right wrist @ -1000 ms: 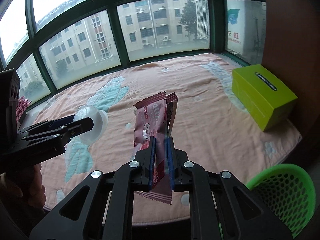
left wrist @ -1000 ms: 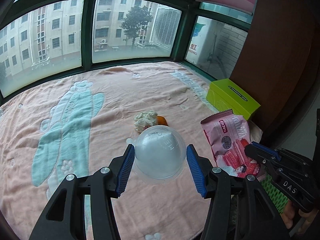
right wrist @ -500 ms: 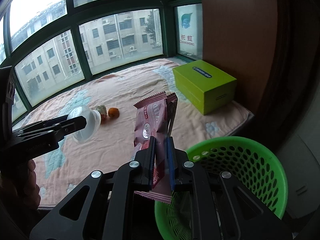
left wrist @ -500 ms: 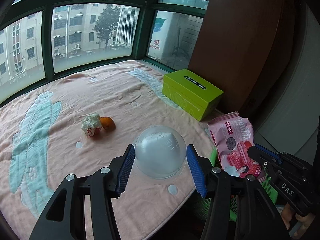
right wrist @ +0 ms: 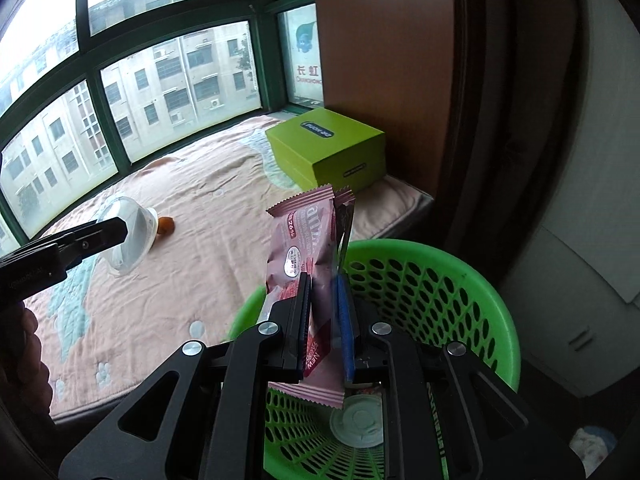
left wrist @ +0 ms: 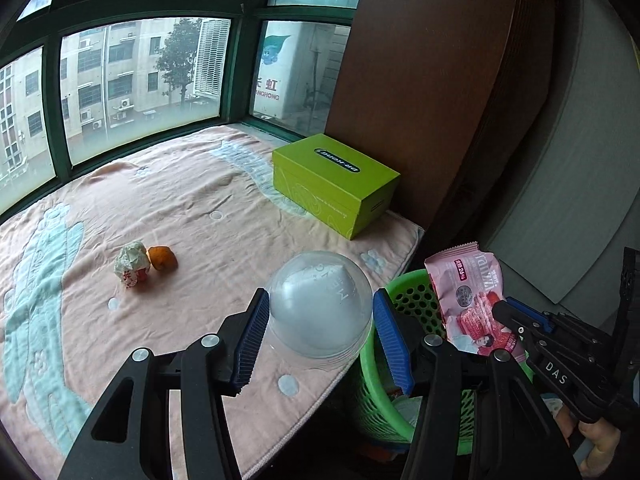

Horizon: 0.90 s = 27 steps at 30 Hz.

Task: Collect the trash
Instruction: 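Lower the cup and wrapper into the green basket and open both tools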

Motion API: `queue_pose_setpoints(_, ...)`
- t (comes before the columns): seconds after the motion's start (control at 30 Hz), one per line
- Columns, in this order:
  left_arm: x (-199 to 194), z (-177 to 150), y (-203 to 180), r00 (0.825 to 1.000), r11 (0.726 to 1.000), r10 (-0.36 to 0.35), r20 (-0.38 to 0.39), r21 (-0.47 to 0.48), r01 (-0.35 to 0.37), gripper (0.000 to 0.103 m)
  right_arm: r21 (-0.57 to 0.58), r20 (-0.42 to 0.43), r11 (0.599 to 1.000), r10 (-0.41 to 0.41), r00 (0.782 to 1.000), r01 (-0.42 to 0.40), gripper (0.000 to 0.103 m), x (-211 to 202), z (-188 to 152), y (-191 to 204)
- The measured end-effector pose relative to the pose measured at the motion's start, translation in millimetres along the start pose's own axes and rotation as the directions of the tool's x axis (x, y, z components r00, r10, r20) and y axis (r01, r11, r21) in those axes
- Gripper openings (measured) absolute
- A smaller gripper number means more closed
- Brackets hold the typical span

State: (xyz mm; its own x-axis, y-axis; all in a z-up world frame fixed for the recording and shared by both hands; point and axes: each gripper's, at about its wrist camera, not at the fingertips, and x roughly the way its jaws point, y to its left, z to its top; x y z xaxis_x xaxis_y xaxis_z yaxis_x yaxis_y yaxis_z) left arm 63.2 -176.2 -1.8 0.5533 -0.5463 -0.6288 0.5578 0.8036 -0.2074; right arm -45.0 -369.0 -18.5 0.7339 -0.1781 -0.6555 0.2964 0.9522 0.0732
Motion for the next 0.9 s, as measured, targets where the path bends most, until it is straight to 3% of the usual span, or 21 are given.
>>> queue_pose_setpoints(0.23,4,3,-21,0.999,0.999,-0.032,-0.002,0.032,0.033,0.052,0.055,-0.005,0.998,-0.031,1.000,0.031,0.017,-4,-6,-21)
queue_pose_setpoints(0.37,8,4,-34,0.999,0.997,-0.049,-0.010,0.050,0.050,0.052,0.082,-0.003,0.995,-0.049,0.999,0.049,0.032,-7,-11,-33)
queue_pose_setpoints(0.7,23,-4,-69,0.993,0.990,-0.096,-0.062,0.102,0.102,0.052,0.139,0.022,0.988,-0.076,0.997,0.072,0.036,-28,-17,-57)
queue_pose_setpoints(0.77,25,-6,-76,0.992,0.987,-0.105,-0.072,0.113,0.112,0.052,0.151,0.037,0.986,-0.083,0.996,0.077,0.047,-32,-17,-62)
queue_pose_setpoints(0.9,29,-9,-88,0.989,0.984,-0.119,-0.091,0.123,0.129,0.052,0.160,0.054,0.984,-0.093,0.994,0.083,0.049,-38,-16,-67)
